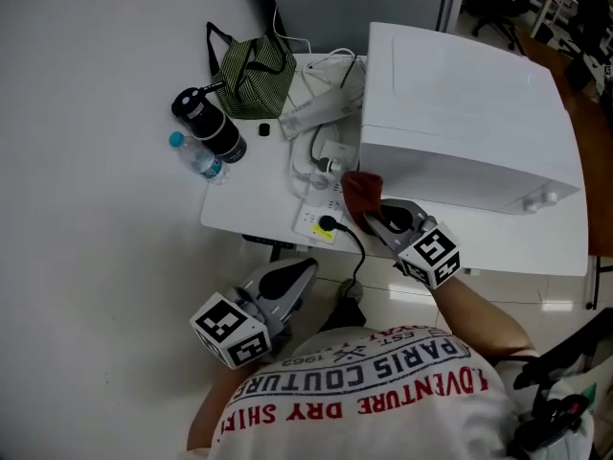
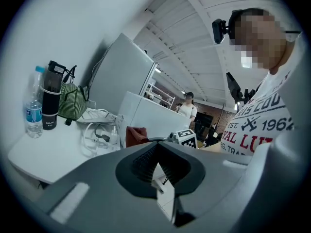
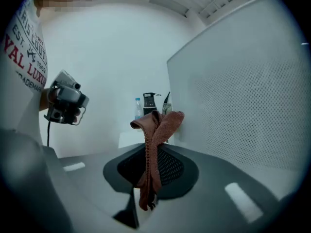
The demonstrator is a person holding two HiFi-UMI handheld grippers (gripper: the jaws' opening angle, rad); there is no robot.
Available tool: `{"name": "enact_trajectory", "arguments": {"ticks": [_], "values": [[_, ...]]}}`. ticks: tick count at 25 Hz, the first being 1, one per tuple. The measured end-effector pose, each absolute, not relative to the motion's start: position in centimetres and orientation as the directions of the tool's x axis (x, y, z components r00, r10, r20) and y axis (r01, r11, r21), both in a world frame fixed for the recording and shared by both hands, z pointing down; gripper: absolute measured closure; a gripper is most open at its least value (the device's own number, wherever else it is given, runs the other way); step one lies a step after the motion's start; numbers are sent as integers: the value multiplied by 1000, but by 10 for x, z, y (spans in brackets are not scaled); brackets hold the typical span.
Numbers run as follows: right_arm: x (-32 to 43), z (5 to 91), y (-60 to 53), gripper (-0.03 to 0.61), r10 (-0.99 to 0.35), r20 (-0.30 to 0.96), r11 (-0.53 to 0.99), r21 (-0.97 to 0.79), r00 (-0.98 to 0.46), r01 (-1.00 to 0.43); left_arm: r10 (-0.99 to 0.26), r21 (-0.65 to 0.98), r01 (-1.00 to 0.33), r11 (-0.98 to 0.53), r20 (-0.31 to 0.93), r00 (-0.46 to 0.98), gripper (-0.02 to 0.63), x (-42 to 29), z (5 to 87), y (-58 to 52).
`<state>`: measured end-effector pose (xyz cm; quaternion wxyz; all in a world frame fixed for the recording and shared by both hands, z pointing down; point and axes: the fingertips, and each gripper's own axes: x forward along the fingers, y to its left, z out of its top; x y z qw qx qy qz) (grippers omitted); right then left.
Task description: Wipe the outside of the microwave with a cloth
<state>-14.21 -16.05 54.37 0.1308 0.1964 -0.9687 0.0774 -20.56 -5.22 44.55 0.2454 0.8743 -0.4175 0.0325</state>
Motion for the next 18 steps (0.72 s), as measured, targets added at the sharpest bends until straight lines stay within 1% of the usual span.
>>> {"name": "enact_trajectory", "arguments": {"ticks": [6,18], "values": [[-144,569,-191,535,-429,332,874,-83,-840,-479,-712,394,-746,-537,263,651,609,-210,443,-64],[-104,573,-206,535,-524,331,810,-90,-785,-579,-670,407,-712,-572,269,692,607,-188,449,-76]]}}
